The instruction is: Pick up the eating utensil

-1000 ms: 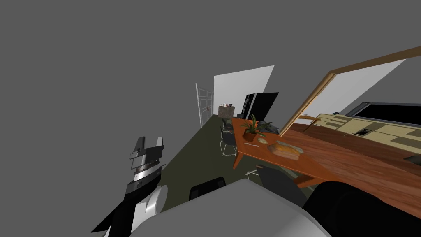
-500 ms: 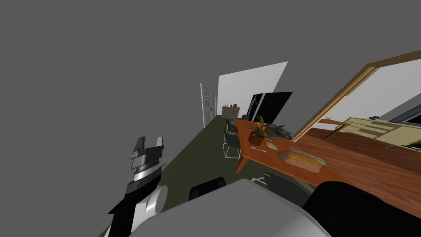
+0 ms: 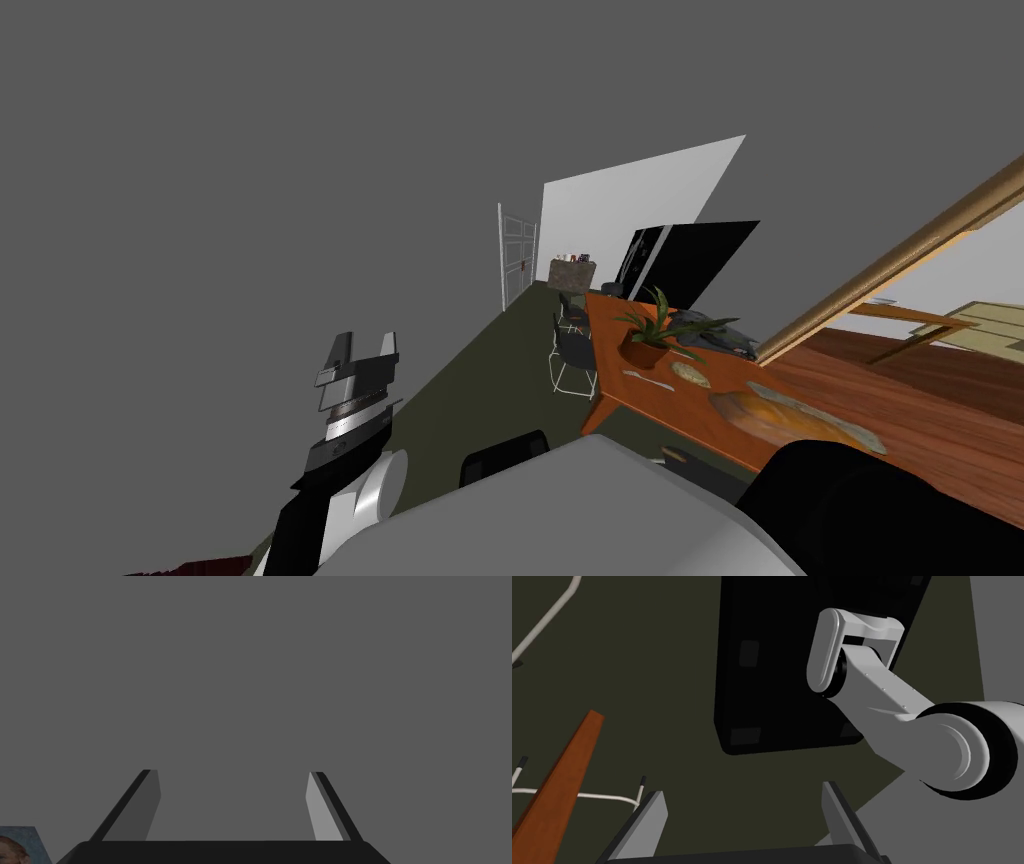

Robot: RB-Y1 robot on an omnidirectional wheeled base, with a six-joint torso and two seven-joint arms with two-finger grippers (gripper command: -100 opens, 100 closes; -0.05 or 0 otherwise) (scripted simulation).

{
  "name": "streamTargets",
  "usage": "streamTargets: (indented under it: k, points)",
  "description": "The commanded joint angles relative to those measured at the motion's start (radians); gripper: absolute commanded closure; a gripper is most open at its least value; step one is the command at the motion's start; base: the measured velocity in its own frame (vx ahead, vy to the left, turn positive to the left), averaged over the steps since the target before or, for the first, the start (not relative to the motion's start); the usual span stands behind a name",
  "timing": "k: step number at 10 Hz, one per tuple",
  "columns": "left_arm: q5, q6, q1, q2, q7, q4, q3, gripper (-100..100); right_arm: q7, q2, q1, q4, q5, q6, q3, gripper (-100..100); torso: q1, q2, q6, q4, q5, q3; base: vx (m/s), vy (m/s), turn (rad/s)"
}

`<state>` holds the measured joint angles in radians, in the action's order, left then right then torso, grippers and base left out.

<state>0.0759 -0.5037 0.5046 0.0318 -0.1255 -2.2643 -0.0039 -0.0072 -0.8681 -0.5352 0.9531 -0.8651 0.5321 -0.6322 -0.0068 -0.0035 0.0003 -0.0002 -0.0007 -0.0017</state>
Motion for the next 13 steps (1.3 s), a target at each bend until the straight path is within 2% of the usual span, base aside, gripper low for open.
streamTargets:
  k: [1,2,3,4,5,7,8,9,10,13]
  points:
    - [0.000,0.000,0.000,0.000,0.000,0.000,0.000,0,-0.022,-0.023,-0.002,0.020,-0.027,-0.050,-0.039,-100,0.000,0.000,0.000,0.000,0.000,0.000,0.049,-0.055,0.128]
    - [0.000,0.000,0.000,0.000,0.000,0.000,0.000,0,-0.022,-0.023,-0.002,0.020,-0.027,-0.050,-0.039,-100,0.001,0.000,0.001,0.000,0.000,0.000,0.025,-0.018,-0.011]
    - [0.000,0.000,0.000,0.000,0.000,0.000,0.000,0,-0.004,-0.057,0.013,-0.031,-0.049,-0.061,-0.064,-100,0.003,0.002,0.001,0.000,0.000,0.001,0.045,-0.024,0.148]
    - [0.000,0.000,0.000,0.000,0.000,0.000,0.000,0,-0.004,-0.057,0.013,-0.031,-0.049,-0.061,-0.064,-100,0.003,0.001,0.000,0.000,0.000,0.001,0.058,-0.042,0.117]
    - [0.000,0.000,0.000,0.000,0.000,0.000,0.000,0,0.015,-0.090,0.029,-0.058,-0.069,-0.071,-0.088,-100,0.002,0.000,0.001,0.000,0.000,0.000,0.083,-0.064,0.207]
    - [0.000,0.000,0.000,0.000,0.000,0.000,0.000,0,0.015,-0.090,0.029,-0.081,-0.069,-0.071,-0.088,-100,0.000,-0.001,0.001,0.000,-0.001,-0.001,0.049,-0.050,0.062]
    - [0.000,0.000,0.000,0.000,0.000,0.000,0.000,0,0.033,-0.120,0.046,-0.111,-0.086,-0.081,-0.110,-100,0.002,0.001,0.001,0.000,0.000,0.000,0.045,-0.055,0.141]
    - [0.000,0.000,0.000,0.000,0.000,0.000,0.000,0,0.033,-0.120,0.046,-0.127,-0.086,-0.081,-0.110,-100,0.001,0.001,0.000,0.000,0.000,0.000,0.050,-0.059,0.127]
    - [0.000,0.000,0.000,0.000,0.000,0.000,0.000,0,0.033,-0.120,0.046,-0.127,-0.086,-0.081,-0.110,-100,0.001,0.000,0.001,0.000,0.000,0.000,0.029,-0.027,0.007]
    - [0.000,0.000,0.000,0.000,0.000,0.000,0.000,0,0.089,-0.192,0.098,-0.238,-0.127,-0.109,-0.171,-100,-0.003,-0.003,0.000,0.000,-0.001,-0.001,0.091,-0.114,0.207]
